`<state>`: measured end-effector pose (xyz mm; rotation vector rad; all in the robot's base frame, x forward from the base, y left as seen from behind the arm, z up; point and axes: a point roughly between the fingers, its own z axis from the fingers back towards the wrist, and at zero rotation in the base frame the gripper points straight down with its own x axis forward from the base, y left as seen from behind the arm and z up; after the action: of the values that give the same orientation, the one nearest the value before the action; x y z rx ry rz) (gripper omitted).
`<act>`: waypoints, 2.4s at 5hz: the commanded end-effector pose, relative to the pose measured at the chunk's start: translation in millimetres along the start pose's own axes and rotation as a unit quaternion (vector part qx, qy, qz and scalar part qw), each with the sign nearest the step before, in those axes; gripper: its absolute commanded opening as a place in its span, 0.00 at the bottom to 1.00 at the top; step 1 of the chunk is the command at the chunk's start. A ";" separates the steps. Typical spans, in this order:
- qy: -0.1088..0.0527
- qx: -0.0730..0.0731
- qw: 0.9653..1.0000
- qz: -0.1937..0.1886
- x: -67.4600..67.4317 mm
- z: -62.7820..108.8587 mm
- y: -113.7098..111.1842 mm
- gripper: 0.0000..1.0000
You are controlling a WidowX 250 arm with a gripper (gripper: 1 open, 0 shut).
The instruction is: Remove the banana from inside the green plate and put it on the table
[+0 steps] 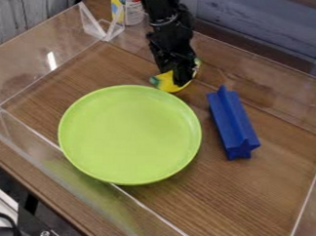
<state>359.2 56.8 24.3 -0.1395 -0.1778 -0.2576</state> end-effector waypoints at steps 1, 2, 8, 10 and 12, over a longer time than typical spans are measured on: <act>-0.007 0.006 1.000 0.004 0.8 5.0 6.0 0.00; -0.010 0.008 1.000 0.006 1.5 7.2 7.7 0.00; -0.028 0.016 0.999 0.016 5.2 24.3 16.4 0.00; -0.035 0.020 0.999 0.019 6.4 31.1 19.1 0.00; -0.047 0.027 0.998 0.017 5.9 53.8 12.0 0.00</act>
<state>353.8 70.7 51.6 -0.1339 -0.2072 -0.2109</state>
